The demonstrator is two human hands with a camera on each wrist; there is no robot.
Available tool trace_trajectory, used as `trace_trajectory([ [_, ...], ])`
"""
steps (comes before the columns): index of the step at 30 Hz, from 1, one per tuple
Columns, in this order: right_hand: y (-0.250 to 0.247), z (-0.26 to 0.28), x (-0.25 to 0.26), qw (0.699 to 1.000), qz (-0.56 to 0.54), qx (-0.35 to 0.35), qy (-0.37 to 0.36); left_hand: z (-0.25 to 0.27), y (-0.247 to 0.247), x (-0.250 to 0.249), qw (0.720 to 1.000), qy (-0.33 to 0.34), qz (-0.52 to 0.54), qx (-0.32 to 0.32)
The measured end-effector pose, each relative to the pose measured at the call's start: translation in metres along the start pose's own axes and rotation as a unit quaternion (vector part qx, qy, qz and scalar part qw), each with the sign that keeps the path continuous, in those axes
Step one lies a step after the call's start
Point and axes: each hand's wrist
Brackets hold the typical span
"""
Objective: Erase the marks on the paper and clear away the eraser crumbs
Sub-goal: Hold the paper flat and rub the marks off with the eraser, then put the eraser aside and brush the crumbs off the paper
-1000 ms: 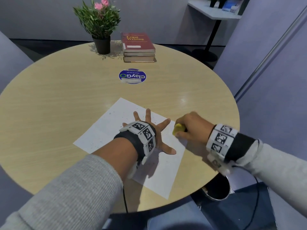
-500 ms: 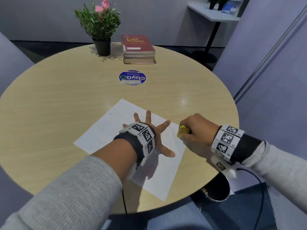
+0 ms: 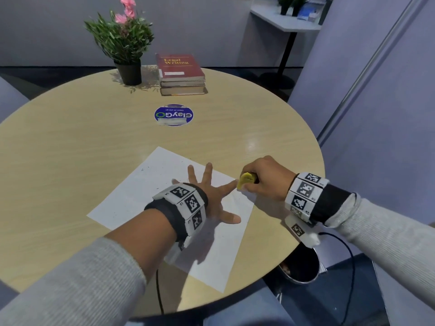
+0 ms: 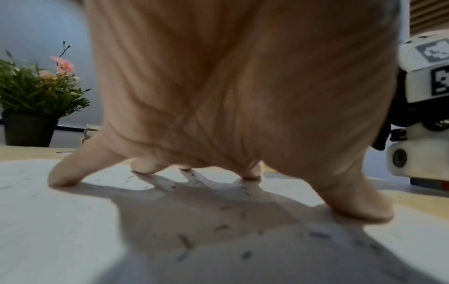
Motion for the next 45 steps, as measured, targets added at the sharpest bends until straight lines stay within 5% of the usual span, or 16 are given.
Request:
trace_trajectory([
  [7,0.017,0.009,0.025,0.997,-0.029,0.05,-0.051,-0.007,-0.001,-0.001,1.0,-0.016,-0.009,0.014],
  [12,0.007,-0.007,0.005,1.0,0.007,0.008,0.004,-0.009,0.0,0.0,1.0,-0.018,-0.009,0.016],
  [16,0.015,0.008,0.022,0.996,-0.012,0.058,-0.063,-0.009,-0.001,-0.001,1.0,-0.016,-0.006,0.011],
  [20,0.004,-0.006,0.003,1.0,0.026,0.011,0.01,-0.007,-0.001,-0.003,0.999,-0.027,-0.012,0.019],
  [26,0.011,0.026,0.032,0.994,-0.079,0.045,-0.064,0.01,-0.011,-0.015,0.999,-0.02,-0.033,0.037],
  [31,-0.011,0.031,-0.032,0.974,-0.138,-0.144,0.103,0.02,-0.017,-0.015,0.998,0.019,-0.059,-0.006],
  [36,-0.011,0.043,-0.112,0.902,-0.325,-0.089,0.271,0.033,-0.045,0.002,0.971,0.114,0.155,-0.14],
  [41,0.001,0.044,-0.145,0.83,-0.433,-0.052,0.347,0.03,-0.063,0.02,0.923,0.078,0.253,-0.278],
  [45,0.008,0.05,-0.152,0.887,-0.283,-0.063,0.36,0.021,-0.064,0.021,0.905,0.074,0.256,-0.331],
])
Point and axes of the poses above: each hand's wrist, its own z-axis away from the middle knuckle, its own y-axis out of the palm, x = y × z, and after that the axes turned 14 degrees about z, right-handed
